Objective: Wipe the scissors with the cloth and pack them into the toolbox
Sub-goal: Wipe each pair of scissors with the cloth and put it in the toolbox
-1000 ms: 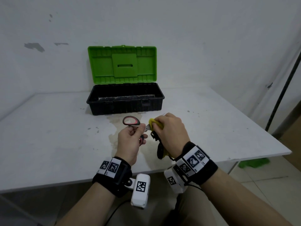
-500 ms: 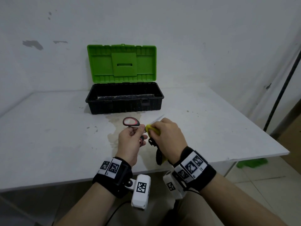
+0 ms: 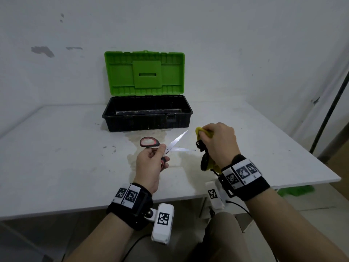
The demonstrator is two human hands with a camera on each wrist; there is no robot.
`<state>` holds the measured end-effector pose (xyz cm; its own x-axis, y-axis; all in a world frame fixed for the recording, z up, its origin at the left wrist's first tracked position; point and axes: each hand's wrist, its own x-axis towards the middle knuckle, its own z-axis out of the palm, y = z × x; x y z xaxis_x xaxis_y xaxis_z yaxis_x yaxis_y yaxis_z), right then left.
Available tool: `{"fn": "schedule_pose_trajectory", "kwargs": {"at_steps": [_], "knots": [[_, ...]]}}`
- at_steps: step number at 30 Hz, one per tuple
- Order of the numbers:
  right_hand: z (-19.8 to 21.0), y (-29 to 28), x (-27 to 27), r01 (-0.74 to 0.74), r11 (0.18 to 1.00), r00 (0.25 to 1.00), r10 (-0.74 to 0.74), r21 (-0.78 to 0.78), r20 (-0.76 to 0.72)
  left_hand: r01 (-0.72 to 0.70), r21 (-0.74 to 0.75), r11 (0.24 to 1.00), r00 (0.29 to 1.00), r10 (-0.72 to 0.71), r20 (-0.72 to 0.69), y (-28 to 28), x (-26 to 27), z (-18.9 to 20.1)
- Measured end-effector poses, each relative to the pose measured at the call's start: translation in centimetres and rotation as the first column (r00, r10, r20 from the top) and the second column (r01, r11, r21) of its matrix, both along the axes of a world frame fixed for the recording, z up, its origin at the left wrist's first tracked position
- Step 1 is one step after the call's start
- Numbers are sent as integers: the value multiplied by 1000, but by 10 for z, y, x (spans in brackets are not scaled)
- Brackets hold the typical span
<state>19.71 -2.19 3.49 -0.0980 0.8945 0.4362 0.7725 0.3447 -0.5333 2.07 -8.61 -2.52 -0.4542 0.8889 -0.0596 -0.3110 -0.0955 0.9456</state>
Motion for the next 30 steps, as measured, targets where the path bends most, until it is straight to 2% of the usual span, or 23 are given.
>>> {"fn": "schedule_pose_trajectory", "kwargs": {"at_steps": [5,7,12,17,22,25,30], "knots": [[2,-28,-12,-125,991,991,123,45,43,-28,-2,1000,998,28,62,-1,2,6],[0,-39,-22,-180,982,981,176,50,76,-39,-12,999,998,39,45,-1,2,6],[-6,-55,-52,-282,959,942,273,21,197,-49,-58,997,994,43,-102,0,2,1],[-14,-56,-66,-303,953,913,284,21,293,-114,-68,991,945,87,-317,-2,-2,-3],[-13,-56,-53,-298,954,890,288,-27,353,-133,-103,986,925,86,-370,-8,0,-2],[-9,-54,-45,-264,964,903,253,-17,348,-144,-130,981,912,81,-401,-9,1,-1],[-12,-60,-57,-329,944,890,307,8,338,-145,-115,983,888,78,-454,-5,4,-2]]}}
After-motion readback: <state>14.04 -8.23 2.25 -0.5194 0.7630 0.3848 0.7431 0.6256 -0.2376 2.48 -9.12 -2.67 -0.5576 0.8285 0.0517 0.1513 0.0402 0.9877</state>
